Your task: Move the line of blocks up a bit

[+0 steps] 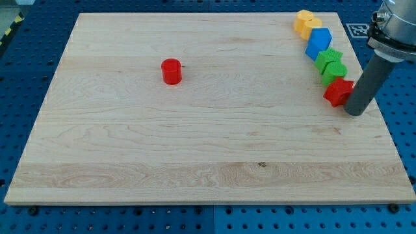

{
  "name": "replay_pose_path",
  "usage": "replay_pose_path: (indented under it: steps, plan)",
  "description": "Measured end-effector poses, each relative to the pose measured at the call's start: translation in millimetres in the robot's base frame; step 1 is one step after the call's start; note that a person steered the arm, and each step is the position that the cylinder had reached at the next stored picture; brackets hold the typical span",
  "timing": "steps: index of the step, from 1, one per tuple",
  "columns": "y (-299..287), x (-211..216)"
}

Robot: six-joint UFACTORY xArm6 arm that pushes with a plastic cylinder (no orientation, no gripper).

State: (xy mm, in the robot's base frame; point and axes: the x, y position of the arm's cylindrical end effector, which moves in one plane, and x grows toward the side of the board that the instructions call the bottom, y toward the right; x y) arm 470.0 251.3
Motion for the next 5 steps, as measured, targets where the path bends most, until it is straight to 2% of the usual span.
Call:
replay_pose_path:
  steps: [2,4,5]
  plan:
    - [7,-5]
    - [5,-43]
    - [16,-46]
